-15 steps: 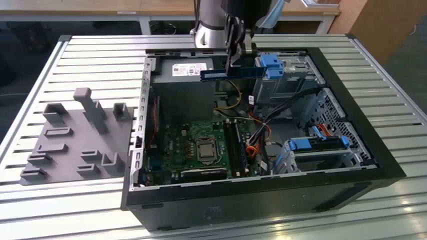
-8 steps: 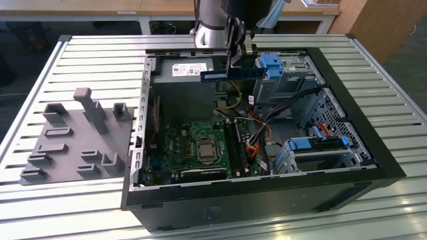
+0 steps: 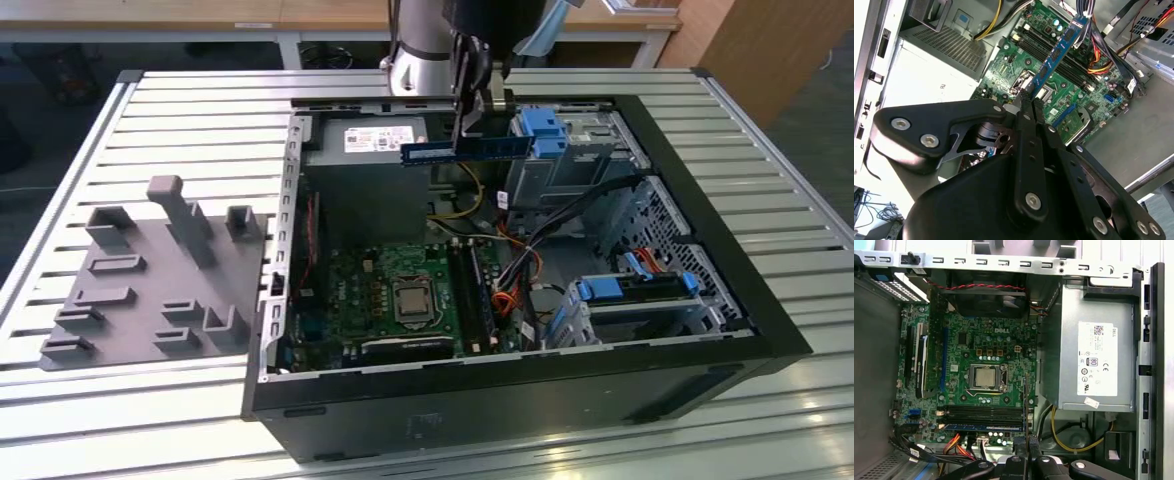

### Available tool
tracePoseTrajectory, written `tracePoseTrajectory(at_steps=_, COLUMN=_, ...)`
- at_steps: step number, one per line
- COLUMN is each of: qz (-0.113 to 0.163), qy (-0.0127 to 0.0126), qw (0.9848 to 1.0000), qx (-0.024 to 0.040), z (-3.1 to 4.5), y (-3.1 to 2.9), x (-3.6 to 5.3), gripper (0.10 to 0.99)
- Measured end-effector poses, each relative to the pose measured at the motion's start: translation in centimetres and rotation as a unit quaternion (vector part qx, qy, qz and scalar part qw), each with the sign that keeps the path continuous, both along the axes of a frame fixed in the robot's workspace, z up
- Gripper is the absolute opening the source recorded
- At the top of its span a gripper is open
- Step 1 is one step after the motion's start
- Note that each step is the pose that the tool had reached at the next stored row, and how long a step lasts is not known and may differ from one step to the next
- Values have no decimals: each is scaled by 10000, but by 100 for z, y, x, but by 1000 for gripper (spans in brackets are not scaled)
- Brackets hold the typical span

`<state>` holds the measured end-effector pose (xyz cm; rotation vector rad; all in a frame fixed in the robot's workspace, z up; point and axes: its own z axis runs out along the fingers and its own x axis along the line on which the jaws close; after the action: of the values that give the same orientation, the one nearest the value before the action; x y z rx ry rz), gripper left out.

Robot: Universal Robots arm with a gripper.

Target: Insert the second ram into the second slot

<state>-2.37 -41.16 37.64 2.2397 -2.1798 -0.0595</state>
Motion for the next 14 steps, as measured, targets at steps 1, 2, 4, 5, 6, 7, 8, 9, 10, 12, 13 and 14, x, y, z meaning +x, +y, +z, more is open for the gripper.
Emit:
tracePoseTrajectory(at_steps=1, qz=0, qy=0, qw=10000, qx=0, z=0, y=-1, x=0, gripper=133)
tracePoseTrajectory(at_steps=2, qz=0, qy=0, qw=10000, qx=-1, z=0, y=-2, x=0, gripper=133)
tracePoseTrajectory(at_steps=4, qz=0, qy=0, qw=10000, qx=0, z=0, y=-4, x=0, gripper=133)
tracePoseTrajectory(at_steps=5, qz=0, qy=0, qw=10000, qx=0, z=0, y=-5, x=0, gripper=133)
tracePoseTrajectory(at_steps=6, qz=0, qy=0, qw=10000, qx=0, z=0, y=-16, x=0, gripper=133)
tracePoseTrajectory(at_steps=7, qz=0, qy=0, qw=10000, qx=-1, z=0, y=-29, x=0, gripper=133)
tracePoseTrajectory(at_steps=8, qz=0, qy=0, qw=10000, qx=-1, z=0, y=-29, x=0, gripper=133)
tracePoseTrajectory(at_steps=9, qz=0, qy=0, qw=10000, qx=-1, z=0, y=-30, x=0, gripper=133)
tracePoseTrajectory(at_steps=10, qz=0, qy=0, qw=10000, qx=-1, z=0, y=-33, x=0, gripper=133)
tracePoseTrajectory(at_steps=12, qz=1, qy=0, qw=10000, qx=-2, z=1, y=-41, x=1, gripper=133)
tracePoseTrajectory(at_steps=13, qz=1, qy=0, qw=10000, qx=-1, z=0, y=-47, x=0, gripper=133)
tracePoseTrajectory(at_steps=14, qz=0, qy=0, qw=10000, qx=-1, z=0, y=-55, x=0, gripper=133)
